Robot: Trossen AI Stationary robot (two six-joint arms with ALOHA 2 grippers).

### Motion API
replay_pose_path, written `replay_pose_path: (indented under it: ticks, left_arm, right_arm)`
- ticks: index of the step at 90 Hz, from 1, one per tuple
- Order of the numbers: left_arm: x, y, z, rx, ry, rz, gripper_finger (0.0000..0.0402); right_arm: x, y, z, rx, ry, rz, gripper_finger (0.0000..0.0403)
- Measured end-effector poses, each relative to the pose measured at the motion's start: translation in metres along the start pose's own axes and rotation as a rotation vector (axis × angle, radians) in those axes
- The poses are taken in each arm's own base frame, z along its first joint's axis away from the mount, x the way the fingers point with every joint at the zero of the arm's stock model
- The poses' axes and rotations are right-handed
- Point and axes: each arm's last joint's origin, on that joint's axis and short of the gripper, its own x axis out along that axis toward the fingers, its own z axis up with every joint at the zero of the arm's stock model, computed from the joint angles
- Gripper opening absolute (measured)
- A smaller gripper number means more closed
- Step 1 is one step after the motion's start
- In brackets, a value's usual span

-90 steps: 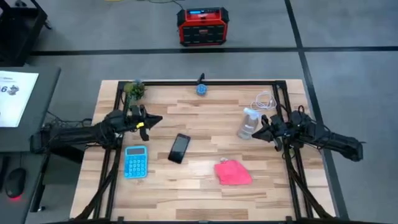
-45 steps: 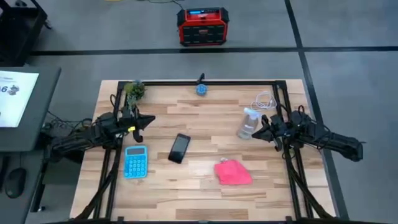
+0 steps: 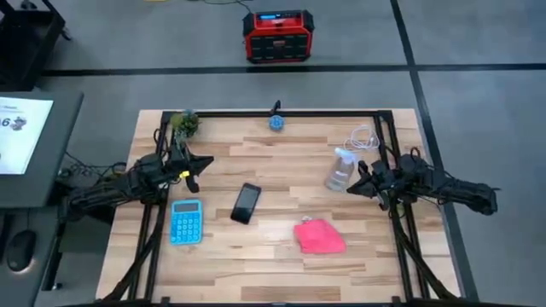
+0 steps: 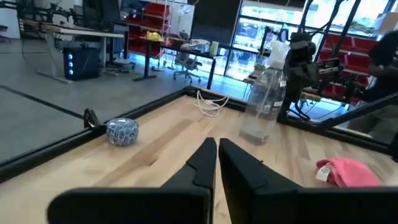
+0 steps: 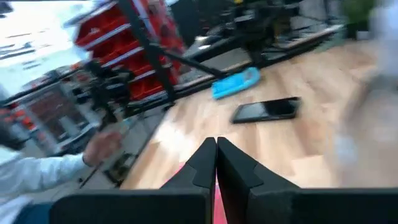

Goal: Apply microfiber cloth
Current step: Return to Home Position

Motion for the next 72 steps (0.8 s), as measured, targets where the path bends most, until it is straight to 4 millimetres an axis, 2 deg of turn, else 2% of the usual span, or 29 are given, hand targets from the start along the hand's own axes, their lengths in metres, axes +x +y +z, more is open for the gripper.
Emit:
replay_pose_path:
  ticks: [37, 60, 72]
  left_arm:
    - [0.0, 0.0, 0.0, -0.001, 0.004, 0.004, 0.0]
    - [0.0, 0.0, 0.0, -0.002, 0.003, 0.004, 0.0]
    - [0.0, 0.0, 0.0, -0.001, 0.004, 0.005, 0.0]
  right_arm:
    - [0.005, 0.026, -0.01, -0.015, 0.108, 0.286, 0.0]
    - [0.004, 0.032, -0.013, 0.312, 0.218, 0.35, 0.0]
    - [0.005, 0.032, -0.011, 0.357, 0.196, 0.351, 0.0]
